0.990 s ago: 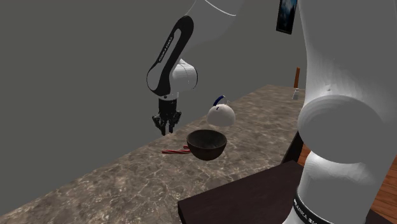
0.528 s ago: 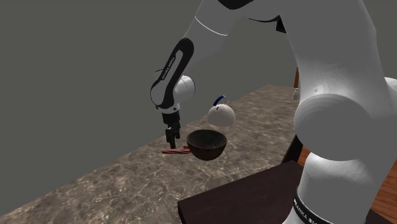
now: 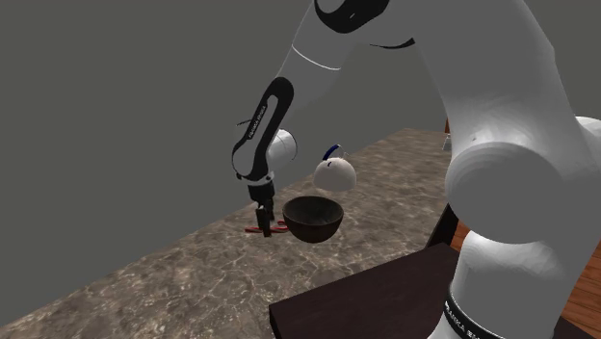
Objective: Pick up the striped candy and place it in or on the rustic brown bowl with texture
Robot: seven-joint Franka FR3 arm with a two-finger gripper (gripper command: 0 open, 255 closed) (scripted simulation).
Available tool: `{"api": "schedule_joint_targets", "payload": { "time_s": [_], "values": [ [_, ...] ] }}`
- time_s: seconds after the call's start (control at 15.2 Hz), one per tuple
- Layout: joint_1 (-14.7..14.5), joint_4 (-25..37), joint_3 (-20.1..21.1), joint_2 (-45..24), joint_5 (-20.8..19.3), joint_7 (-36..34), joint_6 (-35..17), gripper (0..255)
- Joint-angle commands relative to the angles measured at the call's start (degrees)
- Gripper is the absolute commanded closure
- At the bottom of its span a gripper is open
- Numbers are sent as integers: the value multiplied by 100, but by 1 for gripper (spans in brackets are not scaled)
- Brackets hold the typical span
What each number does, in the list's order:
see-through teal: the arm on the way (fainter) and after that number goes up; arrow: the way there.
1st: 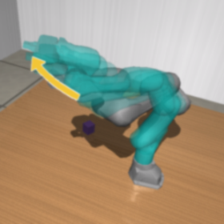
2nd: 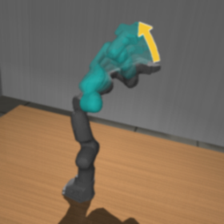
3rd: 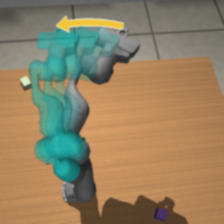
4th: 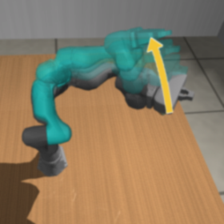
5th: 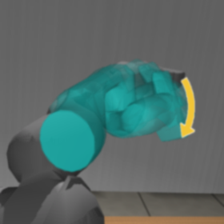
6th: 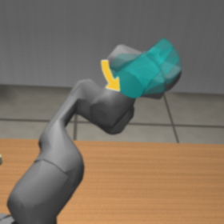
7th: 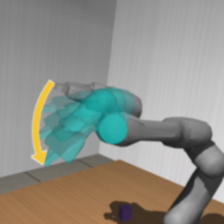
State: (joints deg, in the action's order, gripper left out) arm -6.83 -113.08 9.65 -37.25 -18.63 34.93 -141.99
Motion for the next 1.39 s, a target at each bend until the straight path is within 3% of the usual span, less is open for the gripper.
{"api": "schedule_joint_targets", "payload": {
  "time_s": [0.0, 0.4, 0.46, 1.32],
  "values": [
    [1, 22, -15, -51, -15, 3, -34, 0],
    [1, 22, -15, -51, -14, 3, -33, 0],
    [1, 22, -15, -51, -14, 3, -33, 255],
    [51, -60, 55, 220, 64, 69, 153, 255]
  ]
}}
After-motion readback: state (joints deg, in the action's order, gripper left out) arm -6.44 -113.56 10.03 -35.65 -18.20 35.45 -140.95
